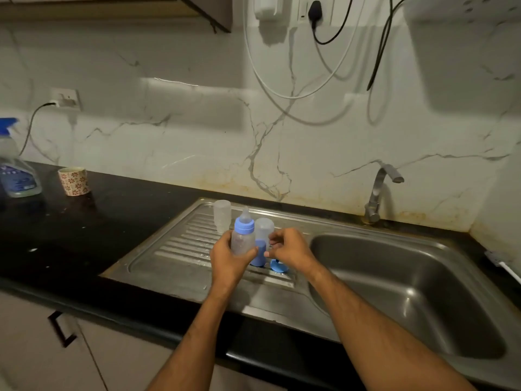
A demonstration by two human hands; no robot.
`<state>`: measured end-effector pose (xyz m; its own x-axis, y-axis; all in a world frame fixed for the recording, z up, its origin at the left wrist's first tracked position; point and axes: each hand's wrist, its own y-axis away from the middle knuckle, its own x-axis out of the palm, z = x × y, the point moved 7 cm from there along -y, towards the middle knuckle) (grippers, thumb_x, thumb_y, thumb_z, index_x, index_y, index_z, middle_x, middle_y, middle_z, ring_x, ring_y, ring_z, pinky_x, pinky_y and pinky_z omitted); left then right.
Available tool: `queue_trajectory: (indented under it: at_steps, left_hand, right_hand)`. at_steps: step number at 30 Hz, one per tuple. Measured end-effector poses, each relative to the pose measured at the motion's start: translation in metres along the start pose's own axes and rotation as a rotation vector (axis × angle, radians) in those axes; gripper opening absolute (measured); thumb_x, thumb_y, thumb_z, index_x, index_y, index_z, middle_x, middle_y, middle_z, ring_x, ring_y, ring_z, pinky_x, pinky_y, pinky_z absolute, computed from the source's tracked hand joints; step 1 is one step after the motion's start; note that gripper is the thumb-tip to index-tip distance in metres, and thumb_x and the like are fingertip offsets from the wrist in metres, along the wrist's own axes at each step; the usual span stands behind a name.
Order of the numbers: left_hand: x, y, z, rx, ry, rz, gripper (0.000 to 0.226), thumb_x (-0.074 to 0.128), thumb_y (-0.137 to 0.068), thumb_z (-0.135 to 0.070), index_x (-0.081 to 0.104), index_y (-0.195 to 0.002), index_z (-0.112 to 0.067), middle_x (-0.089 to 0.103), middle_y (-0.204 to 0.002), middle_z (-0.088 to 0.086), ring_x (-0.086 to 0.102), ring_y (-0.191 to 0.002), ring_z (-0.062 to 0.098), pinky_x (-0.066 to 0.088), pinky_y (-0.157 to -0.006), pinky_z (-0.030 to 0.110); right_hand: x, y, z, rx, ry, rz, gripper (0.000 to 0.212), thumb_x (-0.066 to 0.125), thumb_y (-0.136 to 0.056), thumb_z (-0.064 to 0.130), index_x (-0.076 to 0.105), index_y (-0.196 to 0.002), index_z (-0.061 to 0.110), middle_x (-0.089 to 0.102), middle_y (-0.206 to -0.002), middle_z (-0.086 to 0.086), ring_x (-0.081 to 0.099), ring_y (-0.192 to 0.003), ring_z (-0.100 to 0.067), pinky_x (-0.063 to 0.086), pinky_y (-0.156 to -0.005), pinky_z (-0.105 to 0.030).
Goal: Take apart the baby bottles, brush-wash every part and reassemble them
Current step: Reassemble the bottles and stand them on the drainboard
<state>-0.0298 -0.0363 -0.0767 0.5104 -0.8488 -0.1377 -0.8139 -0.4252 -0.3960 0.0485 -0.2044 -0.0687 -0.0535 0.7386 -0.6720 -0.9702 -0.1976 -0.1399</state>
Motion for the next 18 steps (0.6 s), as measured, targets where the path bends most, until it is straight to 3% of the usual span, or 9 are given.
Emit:
queue_trajectory:
  at_steps: [5,11,18]
  left_hand:
    - [-0.017,-0.001,0.009,-0.025,-0.007,-0.004,0.042,0.089,-0.071,-0.013,0.062,-0.102,-0.025,0.066,-0.091,-0.014,0.065,-0.084,0.001,0.048,-0.068,0.012]
    - [-0.029,-0.002,0.020,-0.046,-0.023,-0.014,0.042,0.088,-0.071,-0.012,0.060,-0.098,-0.027,0.065,-0.089,-0.014,0.063,-0.081,-0.002,0.048,-0.063,0.008]
    - [-0.030,-0.001,0.025,-0.045,-0.032,-0.013,0.042,0.088,-0.072,-0.013,0.059,-0.099,-0.028,0.065,-0.091,-0.013,0.064,-0.083,0.000,0.048,-0.062,0.008]
  right_hand:
    - [0.017,-0.004,0.011,-0.048,0.096,-0.010,0.033,0.088,-0.076,0.012,0.072,-0.105,0.010,0.073,-0.095,-0.004,0.069,-0.092,-0.018,0.059,-0.088,-0.037]
    - [0.035,-0.007,0.017,-0.049,0.081,-0.017,0.039,0.091,-0.072,0.021,0.072,-0.105,0.013,0.071,-0.095,-0.002,0.067,-0.091,-0.017,0.055,-0.077,-0.029]
    - [0.040,-0.005,0.018,-0.036,0.077,-0.081,0.023,0.084,-0.079,0.015,0.072,-0.099,0.012,0.070,-0.090,-0.002,0.065,-0.083,-0.010,0.042,-0.062,-0.015]
